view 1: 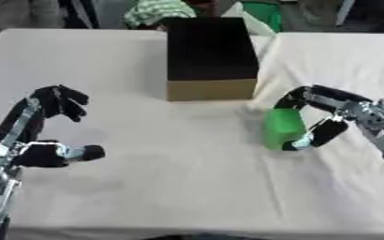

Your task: Pick up objects on the table and place them in the box.

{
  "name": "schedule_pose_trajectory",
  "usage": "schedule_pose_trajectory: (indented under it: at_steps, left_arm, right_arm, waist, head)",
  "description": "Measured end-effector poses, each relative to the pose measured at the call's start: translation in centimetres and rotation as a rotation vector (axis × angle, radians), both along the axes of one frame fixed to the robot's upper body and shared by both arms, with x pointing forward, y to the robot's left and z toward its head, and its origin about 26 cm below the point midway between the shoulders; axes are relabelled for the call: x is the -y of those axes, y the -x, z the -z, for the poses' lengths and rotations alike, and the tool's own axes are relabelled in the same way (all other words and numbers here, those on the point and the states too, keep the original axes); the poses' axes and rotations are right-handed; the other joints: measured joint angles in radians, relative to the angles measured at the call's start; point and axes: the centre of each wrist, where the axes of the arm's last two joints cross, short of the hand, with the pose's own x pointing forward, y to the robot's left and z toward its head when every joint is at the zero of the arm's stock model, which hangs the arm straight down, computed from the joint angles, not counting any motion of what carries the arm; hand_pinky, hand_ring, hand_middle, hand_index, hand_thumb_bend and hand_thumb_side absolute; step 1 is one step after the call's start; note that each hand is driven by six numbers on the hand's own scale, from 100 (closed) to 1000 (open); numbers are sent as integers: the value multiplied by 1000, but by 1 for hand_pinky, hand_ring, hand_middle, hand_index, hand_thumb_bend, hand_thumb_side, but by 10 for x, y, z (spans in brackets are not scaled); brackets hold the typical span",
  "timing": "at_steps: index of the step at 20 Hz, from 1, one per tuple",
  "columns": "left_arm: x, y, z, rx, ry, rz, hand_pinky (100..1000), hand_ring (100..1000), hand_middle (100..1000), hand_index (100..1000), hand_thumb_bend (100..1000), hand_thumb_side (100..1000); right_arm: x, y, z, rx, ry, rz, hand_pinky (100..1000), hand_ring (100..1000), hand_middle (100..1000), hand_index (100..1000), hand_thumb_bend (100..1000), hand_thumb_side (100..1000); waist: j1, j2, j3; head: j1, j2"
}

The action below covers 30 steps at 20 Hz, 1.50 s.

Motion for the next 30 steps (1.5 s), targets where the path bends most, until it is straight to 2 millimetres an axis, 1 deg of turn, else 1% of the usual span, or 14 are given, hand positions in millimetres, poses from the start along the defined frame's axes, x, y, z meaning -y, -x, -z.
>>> schedule_pose_trajectory:
  at_steps: [2, 4, 6, 8, 12, 15, 18, 23, 30]
  left_arm:
    - [0, 0, 0, 0, 1, 0, 540, 564, 586, 683, 1000, 405]
    - [0, 0, 0, -1, 2, 1, 540, 564, 586, 683, 1000, 408]
    - [0, 0, 0, -1, 2, 1, 540, 564, 586, 683, 1000, 411]
    - [0, 0, 1, -3, 3, 0, 539, 564, 586, 683, 1000, 411]
    - [0, 0, 1, -5, 3, -1, 539, 564, 585, 683, 1000, 411]
    - [0, 0, 1, -6, 4, -2, 539, 564, 585, 683, 1000, 412]
    - [0, 0, 1, -6, 4, -2, 539, 564, 585, 682, 1000, 412]
    - [1, 0, 2, -9, 2, 3, 538, 563, 585, 682, 1000, 413]
    - [2, 0, 2, -12, -2, 12, 538, 563, 585, 681, 1000, 411]
  right_arm:
    - [0, 0, -1, 23, 3, 7, 711, 680, 548, 672, 529, 158]
    - [0, -1, -1, 51, 6, 15, 694, 649, 487, 606, 527, 141]
    - [-1, -1, -1, 80, 4, 25, 677, 617, 415, 527, 504, 125]
    - [-1, -1, -2, 109, 0, 34, 670, 599, 369, 484, 492, 118]
    - [-2, -1, -6, 156, -13, 47, 669, 587, 348, 470, 482, 106]
    - [-6, 0, -15, 196, -28, 38, 670, 584, 348, 470, 471, 100]
    - [-11, 1, -38, 259, -43, 15, 672, 584, 352, 473, 463, 100]
    - [-21, 0, -86, 373, -47, -30, 683, 588, 358, 475, 452, 100]
    - [-38, -12, -146, 505, -29, -82, 700, 598, 374, 485, 447, 100]
  waist:
    - [0, 0, 0]
    - [0, 0, 0]
    - [0, 0, -1]
    - [0, 0, -1]
    - [0, -1, -2]
    - [0, -2, -3]
    - [-3, -4, -4]
    - [-9, -10, 2]
    - [-21, -13, 26]
  head:
    - [0, 0]
    - [0, 0]
    - [0, 0]
    - [0, 0]
    - [0, 0]
    - [1, 0]
    - [1, 0]
    - [1, 0]
    - [-1, 0]
